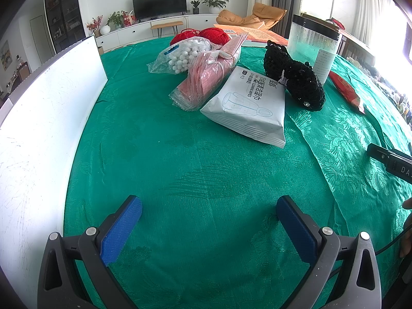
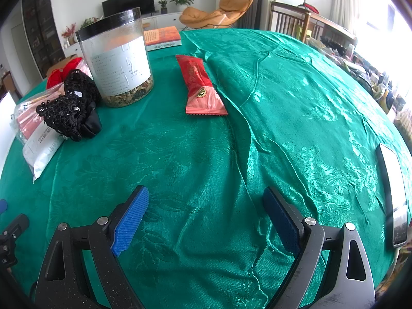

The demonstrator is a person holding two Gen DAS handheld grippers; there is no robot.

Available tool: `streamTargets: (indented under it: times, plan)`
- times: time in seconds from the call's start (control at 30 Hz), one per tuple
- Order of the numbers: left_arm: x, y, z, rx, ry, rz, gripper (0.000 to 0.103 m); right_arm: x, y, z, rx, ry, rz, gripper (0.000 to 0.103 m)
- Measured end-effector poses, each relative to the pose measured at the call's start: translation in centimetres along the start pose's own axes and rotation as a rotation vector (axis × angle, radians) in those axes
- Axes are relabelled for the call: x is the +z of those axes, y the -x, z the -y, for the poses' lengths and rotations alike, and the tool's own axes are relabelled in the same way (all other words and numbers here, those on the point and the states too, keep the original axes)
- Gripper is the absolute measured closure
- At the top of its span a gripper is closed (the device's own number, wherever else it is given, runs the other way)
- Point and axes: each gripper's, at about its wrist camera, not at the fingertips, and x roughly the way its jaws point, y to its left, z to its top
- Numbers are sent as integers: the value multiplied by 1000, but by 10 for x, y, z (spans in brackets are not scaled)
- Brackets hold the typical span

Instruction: Organize soft objects

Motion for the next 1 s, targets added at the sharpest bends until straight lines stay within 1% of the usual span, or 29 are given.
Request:
streamTargets:
  times: [0.7, 0.73, 0.8, 0.83, 0.87, 0.9, 0.93, 1.0]
  plan:
    - [0, 0, 0, 1, 0, 0, 0, 0, 0, -1, 0, 0, 0, 11]
    - [0, 1, 0, 6, 3, -3, 0, 0, 0, 0, 0, 0, 0, 11]
    - [3, 5, 3, 13, 17, -36, 1, 0, 0, 0, 0, 0, 0, 11]
    - [6, 12, 6, 1, 15, -21, 2, 0, 0, -1, 0, 0, 0, 11]
    - [10, 23, 11, -15, 4, 16, 2, 0, 0, 0, 0, 0, 0, 11]
    - [17, 36, 20, -28, -21, 59, 2, 0, 0, 0, 0, 0, 0, 11]
    - [25, 44, 30, -39, -52, 84, 2, 0, 0, 0, 0, 0, 0, 11]
    - [44, 52, 52, -66, -119, 110, 1, 0, 0, 0, 0, 0, 0, 11]
